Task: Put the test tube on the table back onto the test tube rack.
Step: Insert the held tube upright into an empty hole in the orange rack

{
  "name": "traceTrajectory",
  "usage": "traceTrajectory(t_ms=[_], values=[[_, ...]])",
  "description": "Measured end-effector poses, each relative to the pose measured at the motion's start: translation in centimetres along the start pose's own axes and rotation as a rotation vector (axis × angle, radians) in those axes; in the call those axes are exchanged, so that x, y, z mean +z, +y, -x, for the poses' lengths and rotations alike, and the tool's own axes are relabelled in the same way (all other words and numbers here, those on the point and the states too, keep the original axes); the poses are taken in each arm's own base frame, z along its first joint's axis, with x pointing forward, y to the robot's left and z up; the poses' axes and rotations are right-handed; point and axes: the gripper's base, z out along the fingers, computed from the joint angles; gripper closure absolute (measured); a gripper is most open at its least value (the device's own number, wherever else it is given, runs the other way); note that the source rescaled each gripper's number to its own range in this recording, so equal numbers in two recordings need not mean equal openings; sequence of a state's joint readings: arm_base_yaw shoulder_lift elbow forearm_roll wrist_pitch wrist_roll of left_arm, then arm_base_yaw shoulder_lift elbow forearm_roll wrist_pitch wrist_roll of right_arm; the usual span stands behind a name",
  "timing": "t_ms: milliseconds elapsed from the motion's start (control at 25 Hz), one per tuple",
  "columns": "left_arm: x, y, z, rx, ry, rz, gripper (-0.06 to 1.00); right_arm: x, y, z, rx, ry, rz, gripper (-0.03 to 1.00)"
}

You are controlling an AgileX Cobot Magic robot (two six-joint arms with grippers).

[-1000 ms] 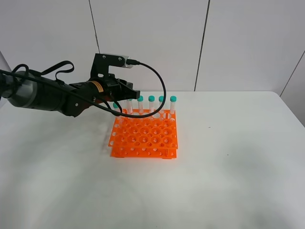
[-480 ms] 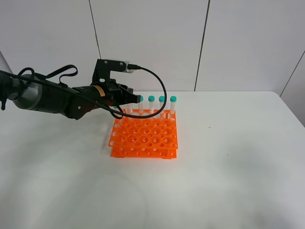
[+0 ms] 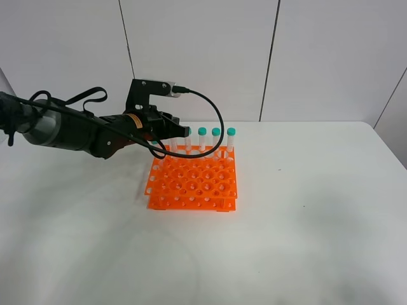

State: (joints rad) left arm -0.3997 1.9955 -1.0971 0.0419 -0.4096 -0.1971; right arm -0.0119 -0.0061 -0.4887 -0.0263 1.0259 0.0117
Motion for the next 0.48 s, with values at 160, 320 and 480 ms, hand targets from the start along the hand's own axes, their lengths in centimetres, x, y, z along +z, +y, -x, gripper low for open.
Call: traceTrajectory(t_ms=[160, 320, 480], values=[[0.29, 0.07, -0.39, 0.000, 0.014, 0.002, 0.94, 0.00, 0.00, 0.00, 0.000, 0.000, 0.000, 0.14], [0.30, 0.07, -0.38, 0.000, 0.014, 0.002, 0.94, 0.00, 0.00, 0.00, 0.000, 0.000, 0.000, 0.14], [0.30, 0.07, -0.41, 0.000, 0.017, 0.003, 0.94, 0.00, 0.00, 0.00, 0.000, 0.000, 0.000, 0.14]])
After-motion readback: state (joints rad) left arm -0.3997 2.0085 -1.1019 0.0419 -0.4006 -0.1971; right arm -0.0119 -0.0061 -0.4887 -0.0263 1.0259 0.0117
